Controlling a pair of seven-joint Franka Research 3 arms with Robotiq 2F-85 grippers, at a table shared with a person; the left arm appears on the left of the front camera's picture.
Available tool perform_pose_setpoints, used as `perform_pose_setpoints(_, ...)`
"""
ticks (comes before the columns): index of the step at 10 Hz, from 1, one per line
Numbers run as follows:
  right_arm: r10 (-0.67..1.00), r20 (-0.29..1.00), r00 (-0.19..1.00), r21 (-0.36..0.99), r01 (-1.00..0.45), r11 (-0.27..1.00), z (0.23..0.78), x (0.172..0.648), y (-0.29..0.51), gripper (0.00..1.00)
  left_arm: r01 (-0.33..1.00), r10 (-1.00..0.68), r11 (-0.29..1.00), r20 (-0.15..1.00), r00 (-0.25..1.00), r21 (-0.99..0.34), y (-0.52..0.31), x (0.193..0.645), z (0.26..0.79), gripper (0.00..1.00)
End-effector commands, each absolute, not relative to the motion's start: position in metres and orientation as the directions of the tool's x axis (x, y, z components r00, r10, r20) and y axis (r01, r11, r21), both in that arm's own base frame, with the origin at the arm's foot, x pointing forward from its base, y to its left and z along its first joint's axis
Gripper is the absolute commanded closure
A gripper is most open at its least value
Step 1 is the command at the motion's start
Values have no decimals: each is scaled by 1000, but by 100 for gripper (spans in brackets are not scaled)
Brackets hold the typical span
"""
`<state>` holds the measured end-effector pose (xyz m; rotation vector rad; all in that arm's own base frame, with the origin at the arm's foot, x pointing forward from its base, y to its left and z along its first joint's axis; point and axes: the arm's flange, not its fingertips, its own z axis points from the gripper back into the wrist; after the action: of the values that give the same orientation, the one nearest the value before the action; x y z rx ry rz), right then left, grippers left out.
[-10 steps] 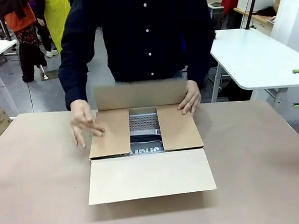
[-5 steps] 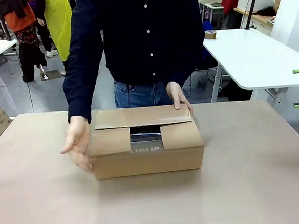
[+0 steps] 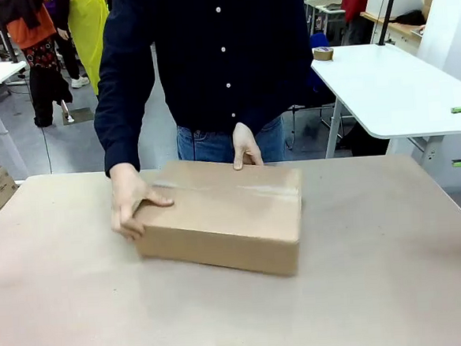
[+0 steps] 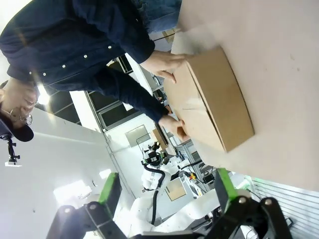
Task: Pack the gift set into the box.
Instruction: Press and hold the closed box until the human finishes sealing it.
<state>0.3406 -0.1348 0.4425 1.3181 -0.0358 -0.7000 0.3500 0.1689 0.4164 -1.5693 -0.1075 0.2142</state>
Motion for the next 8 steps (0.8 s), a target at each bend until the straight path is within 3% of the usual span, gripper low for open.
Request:
perform_pose_setpoints(1,-480,-337,810,897,431,96,443,339,-136,0,-49,201,-4,-48,978,-999,168,346,414,0)
perform_pose_setpoints(8,-480,-337,810,897,431,96,443,339,-136,0,-49,201,-4,-48,978,-999,168,346,414,0)
